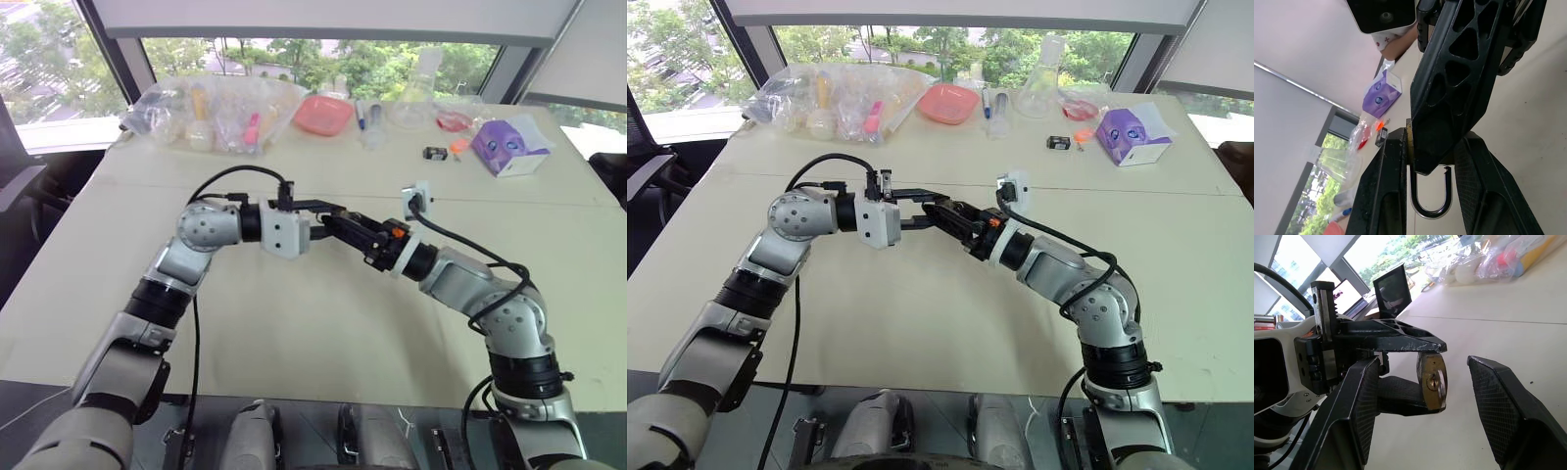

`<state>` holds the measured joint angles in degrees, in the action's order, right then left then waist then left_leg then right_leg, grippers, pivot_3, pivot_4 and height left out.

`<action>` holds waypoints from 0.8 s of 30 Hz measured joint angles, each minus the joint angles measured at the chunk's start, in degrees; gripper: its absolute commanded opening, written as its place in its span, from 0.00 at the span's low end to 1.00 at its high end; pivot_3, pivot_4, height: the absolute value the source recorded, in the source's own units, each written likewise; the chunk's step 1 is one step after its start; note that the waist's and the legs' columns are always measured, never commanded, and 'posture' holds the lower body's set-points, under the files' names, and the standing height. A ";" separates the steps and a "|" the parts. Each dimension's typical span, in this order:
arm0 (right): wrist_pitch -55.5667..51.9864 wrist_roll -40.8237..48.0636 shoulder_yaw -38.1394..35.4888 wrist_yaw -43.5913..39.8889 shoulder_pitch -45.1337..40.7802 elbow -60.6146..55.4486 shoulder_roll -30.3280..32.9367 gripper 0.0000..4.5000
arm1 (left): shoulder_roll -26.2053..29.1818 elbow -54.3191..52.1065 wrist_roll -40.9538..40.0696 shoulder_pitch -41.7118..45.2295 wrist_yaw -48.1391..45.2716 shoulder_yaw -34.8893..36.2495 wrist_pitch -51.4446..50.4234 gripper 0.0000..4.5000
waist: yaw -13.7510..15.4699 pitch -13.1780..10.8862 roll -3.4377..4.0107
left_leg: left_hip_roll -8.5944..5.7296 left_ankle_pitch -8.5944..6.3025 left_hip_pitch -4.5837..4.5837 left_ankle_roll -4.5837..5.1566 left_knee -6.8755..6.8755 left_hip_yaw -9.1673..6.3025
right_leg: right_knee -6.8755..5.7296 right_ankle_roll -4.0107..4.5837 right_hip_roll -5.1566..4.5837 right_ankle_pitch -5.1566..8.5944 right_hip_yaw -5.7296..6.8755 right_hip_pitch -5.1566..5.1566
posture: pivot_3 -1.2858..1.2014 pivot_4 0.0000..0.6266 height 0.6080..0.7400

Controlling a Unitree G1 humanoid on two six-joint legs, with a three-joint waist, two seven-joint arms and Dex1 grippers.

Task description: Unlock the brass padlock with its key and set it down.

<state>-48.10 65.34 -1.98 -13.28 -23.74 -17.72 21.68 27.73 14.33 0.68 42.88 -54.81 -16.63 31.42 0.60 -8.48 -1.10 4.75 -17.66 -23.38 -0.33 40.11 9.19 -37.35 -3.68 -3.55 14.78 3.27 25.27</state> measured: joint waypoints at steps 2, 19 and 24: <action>-0.58 0.35 -0.79 0.16 0.00 0.03 -0.52 0.36 | 0.01 -0.01 0.00 -0.01 0.00 0.00 0.01 0.16 | -0.01 0.00 0.00 | 0.00 0.00 0.00 0.00 0.00 0.00 | 0.00 0.00 0.00 0.00 0.00 0.00 | 0.52 0.24 1.00; -4.11 0.53 -2.59 0.46 0.14 0.01 -0.70 0.00 | 0.38 0.29 -0.18 -0.09 -0.30 -0.35 0.44 0.57 | -0.03 0.00 0.00 | 0.00 0.00 0.00 0.00 0.00 0.00 | 0.00 0.00 0.00 0.00 0.00 0.00 | 0.52 0.24 1.00; -4.17 0.12 -2.64 0.58 0.21 0.01 -0.86 0.00 | 0.15 0.18 -1.38 -0.09 -0.10 0.09 -2.19 0.99 | -0.04 0.00 0.00 | 0.00 0.00 0.00 0.00 0.00 -0.01 | 0.00 0.00 0.00 0.00 0.00 0.00 | 0.52 0.24 1.00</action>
<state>-52.27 65.45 -4.61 -12.70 -23.52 -17.71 20.81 27.88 14.51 -0.70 42.79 -54.92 -16.54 29.23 0.56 -8.49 -1.10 4.75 -17.66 -23.38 -0.33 40.11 9.18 -37.35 -3.68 -3.54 14.78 3.27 25.27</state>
